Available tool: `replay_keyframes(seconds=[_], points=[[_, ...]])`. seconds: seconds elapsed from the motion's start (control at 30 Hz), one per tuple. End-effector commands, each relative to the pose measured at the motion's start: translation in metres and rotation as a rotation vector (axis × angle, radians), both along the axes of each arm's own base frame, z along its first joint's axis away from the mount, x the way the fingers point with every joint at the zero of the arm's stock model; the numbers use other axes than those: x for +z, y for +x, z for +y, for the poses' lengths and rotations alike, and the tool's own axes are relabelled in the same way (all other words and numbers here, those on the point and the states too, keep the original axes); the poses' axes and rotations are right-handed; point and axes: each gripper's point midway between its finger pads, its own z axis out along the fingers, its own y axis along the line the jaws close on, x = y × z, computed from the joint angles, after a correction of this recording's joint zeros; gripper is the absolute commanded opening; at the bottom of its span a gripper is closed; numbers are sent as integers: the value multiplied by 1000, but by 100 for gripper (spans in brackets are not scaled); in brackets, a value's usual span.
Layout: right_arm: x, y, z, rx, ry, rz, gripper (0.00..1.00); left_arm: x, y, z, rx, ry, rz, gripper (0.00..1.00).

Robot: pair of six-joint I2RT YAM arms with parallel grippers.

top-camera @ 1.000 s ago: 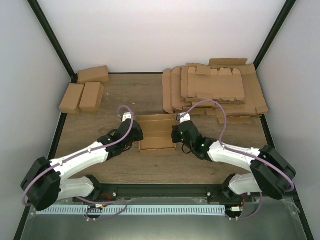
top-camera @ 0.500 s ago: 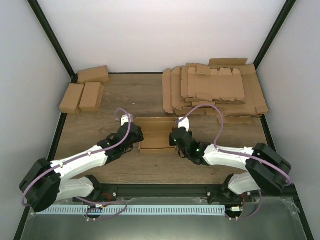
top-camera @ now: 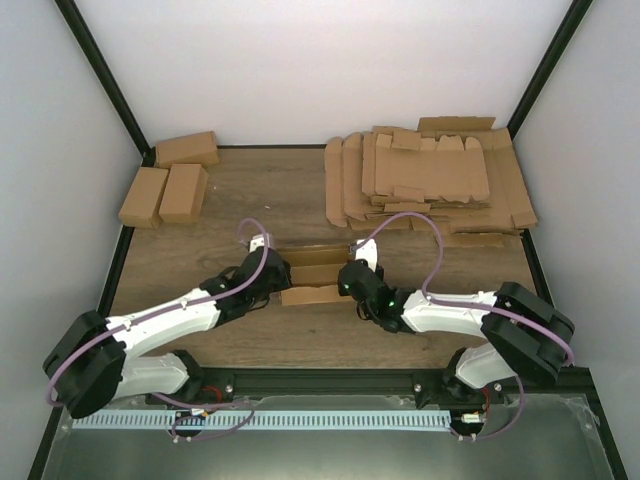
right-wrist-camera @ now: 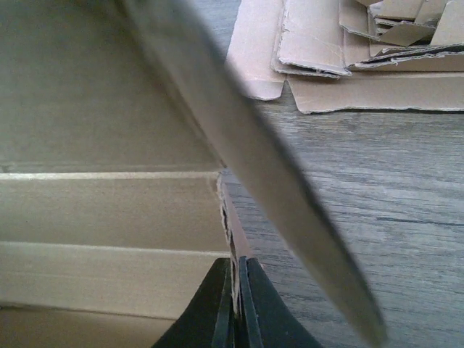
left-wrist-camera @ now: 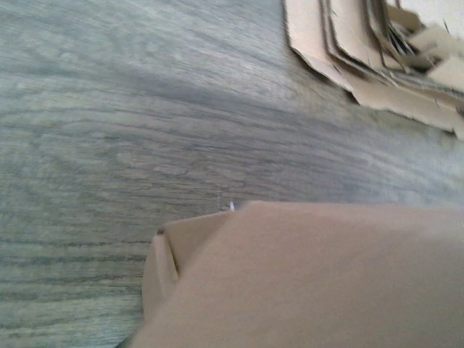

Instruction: Fold the paper box

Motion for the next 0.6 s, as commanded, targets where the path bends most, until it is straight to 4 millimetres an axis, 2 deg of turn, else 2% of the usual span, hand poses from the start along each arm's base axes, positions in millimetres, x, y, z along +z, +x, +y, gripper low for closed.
replay_keyframes(seconds=[0.0,0.07,0.1,0.13,0.2,0.3,0.4,0.53,0.57], points=[[9,3,8,16,-16,-32,1,9,-7,-8,-53,13,37,35],[7,3,8,28,-33,-37,1,17,-9,-5,-56,34,47,57],[6,3,8,31,-41,-37,1,21,-11,-1,-52,54,59,73],[6,3,8,34,-49,-39,1,26,-14,2,-50,70,72,86],[4,3,8,41,-63,-42,1,36,-20,10,-50,101,97,99],[3,3,8,52,-77,-49,1,52,-33,20,-71,124,124,100],[3,2,9,68,-83,-58,1,77,-43,25,-125,123,90,100],[5,-1,16,139,-99,-77,1,125,-43,0,-360,125,-59,100],[7,-2,19,165,-106,-83,1,129,-41,-4,-410,154,-80,100]])
